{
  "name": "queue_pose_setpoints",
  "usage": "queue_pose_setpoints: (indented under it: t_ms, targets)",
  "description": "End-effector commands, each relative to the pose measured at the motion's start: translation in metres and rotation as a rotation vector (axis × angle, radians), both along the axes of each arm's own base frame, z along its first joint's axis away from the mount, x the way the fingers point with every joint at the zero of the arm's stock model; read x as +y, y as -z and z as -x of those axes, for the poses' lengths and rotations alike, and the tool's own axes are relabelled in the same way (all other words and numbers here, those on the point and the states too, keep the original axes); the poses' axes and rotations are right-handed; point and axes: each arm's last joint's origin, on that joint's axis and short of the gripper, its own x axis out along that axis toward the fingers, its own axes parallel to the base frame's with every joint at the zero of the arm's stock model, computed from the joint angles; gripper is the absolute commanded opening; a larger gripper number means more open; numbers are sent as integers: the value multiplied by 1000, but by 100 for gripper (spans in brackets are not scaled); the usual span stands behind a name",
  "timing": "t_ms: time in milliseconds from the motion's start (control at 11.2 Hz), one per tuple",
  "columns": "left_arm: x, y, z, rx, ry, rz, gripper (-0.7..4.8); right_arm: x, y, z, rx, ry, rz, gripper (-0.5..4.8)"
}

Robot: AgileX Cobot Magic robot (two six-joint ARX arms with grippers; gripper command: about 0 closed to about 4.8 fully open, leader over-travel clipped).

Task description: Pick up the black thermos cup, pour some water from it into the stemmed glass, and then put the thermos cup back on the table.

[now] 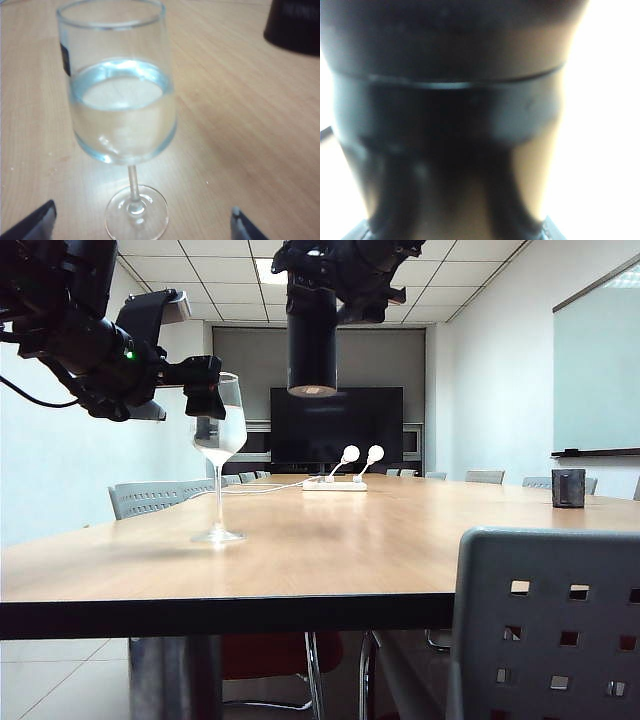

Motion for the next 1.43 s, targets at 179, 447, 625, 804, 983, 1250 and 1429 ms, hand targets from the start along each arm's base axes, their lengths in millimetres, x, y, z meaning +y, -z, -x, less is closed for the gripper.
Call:
queue_pose_setpoints:
  t_ms: [179,447,625,804,983,1250,1429]
  targets:
    - [4,-5,-3,-33,-11,10,479,-9,-3,-20,-201,-12,-107,220]
    - [4,-5,-2,-29,-8,10,479,-4,17,-32,-209,-28,-109,220]
    - [4,-5,-2,-24,-7,13,479,1,13,-46,-209,-30,-108,220]
    - [4,-4,-2,-16,-6,11,479,5,3,-55,-229,-29,-113,220]
    - [4,-3,-2,-9,-6,9,479,8,4,-62,-246,-24,-70,220]
    - [5,-7,1,5,-12,35,479,12,24,-66,-259,-36,278,219]
    - [6,-14,5,-7,-12,39,479,11,25,-65,-258,-43,336,220]
